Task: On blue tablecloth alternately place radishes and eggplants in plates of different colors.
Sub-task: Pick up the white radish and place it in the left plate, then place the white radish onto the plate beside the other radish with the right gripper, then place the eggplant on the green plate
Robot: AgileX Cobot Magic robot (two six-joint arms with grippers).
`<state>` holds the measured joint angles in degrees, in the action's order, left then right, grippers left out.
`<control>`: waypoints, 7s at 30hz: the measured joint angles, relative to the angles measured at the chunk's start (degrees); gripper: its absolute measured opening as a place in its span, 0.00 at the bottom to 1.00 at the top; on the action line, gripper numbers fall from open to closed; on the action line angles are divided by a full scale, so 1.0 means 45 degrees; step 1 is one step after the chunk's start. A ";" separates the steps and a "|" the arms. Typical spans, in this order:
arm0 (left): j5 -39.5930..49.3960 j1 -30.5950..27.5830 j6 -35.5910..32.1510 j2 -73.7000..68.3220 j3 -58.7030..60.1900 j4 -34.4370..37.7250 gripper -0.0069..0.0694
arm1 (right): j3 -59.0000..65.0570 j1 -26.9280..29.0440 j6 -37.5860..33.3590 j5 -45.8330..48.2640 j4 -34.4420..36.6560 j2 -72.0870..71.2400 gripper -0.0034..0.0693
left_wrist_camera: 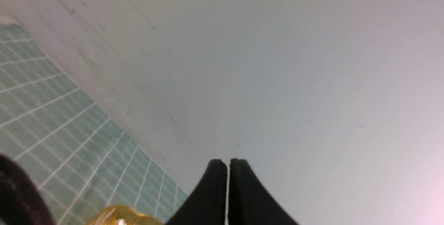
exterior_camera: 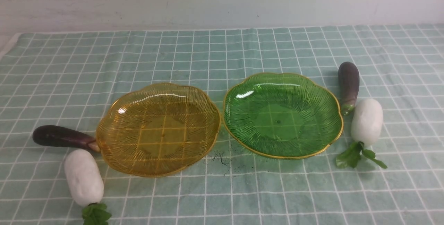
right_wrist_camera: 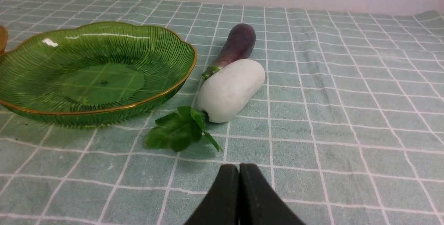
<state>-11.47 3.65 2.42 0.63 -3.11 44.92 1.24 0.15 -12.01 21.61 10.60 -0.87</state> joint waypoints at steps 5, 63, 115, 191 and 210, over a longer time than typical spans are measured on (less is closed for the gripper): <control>0.2166 0.0000 -0.2474 -0.1296 -0.3039 -0.0002 0.08 | 0.0107 0.0000 0.0940 -0.1336 0.3293 0.0000 0.03; 1.0168 -0.2009 -0.0271 -2.1229 -0.9626 -0.6528 0.75 | -0.9644 0.0000 -0.0023 0.5057 0.2614 1.0657 0.03; 1.4623 -0.0784 -0.4200 -2.4257 -1.7799 -0.3422 0.65 | -1.8952 0.1225 0.1793 0.7930 0.2084 2.4240 0.69; 1.3083 -0.6728 -0.1526 -2.5590 -1.5335 0.0229 0.56 | -3.2271 -0.4346 0.1544 1.1297 0.4666 2.9087 0.83; 1.4762 -0.1575 -0.5058 -2.1952 -2.1928 -0.0617 0.56 | -3.1357 -0.0558 0.3832 1.1378 -0.0404 2.6738 0.68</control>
<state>54.96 -3.43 -20.34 -98.16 -101.79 42.14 -139.86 -2.36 5.24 72.81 8.79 119.45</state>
